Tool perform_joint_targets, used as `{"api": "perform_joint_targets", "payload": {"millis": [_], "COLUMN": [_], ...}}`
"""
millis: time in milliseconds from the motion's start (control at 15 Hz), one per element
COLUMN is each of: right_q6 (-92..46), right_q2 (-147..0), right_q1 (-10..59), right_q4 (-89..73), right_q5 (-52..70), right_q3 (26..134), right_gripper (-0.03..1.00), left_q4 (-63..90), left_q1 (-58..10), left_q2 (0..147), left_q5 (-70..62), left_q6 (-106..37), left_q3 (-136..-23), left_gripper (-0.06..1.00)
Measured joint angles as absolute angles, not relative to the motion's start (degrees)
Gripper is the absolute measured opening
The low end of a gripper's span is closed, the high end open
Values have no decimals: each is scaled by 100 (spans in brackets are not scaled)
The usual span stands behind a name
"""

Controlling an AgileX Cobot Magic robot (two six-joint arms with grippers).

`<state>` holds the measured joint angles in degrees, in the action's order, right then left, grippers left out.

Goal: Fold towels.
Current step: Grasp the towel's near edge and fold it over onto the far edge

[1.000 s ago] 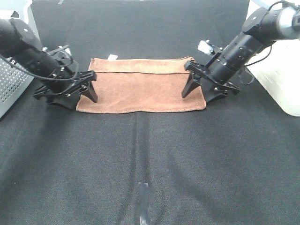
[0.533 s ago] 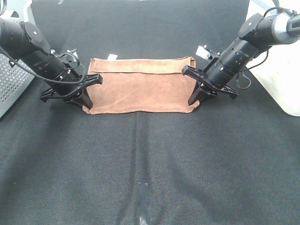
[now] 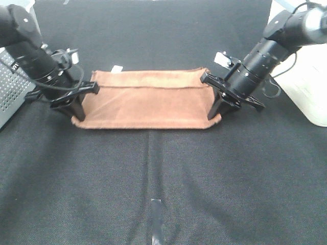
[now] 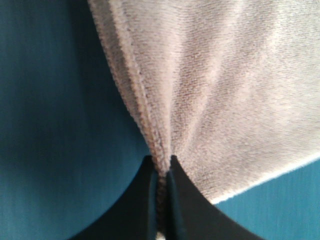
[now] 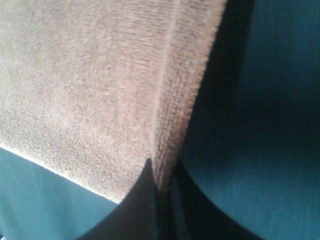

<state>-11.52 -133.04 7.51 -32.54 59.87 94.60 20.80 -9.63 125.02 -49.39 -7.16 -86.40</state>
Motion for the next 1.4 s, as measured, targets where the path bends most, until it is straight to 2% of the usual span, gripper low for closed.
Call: {"api": "perform_joint_targets", "payload": {"millis": [267,533,867,1200,1400], "right_q6": [-1421,-1604,-1427,-1117,-1060], "right_q2": [-12445,-12387,-12479,-13287,-13734], "right_q1": [791,802,802,802,802], "right_q4": [-3415,-3501,-3306,-2939,-2893], "right_q5": [5329,5122,5117,5489,5535], "right_q3": [7620,7345,8749,10514,11115], "right_gripper": [0,0,0,0,0], "left_q4": [2103,2097,2074,2017,2005], "left_q1": [-963,-963,-963,-963,-963], "left_q2": [12009,11820,11826,12617,13000], "left_q5": [-4830,-4624,-4326,-4188,-4188], "left_q6": [-716,-693,-596,-372,-178], "left_q3": [-7397,-7231,-8205,-9534,-10096], "left_gripper": [1,1,1,1,1]}}
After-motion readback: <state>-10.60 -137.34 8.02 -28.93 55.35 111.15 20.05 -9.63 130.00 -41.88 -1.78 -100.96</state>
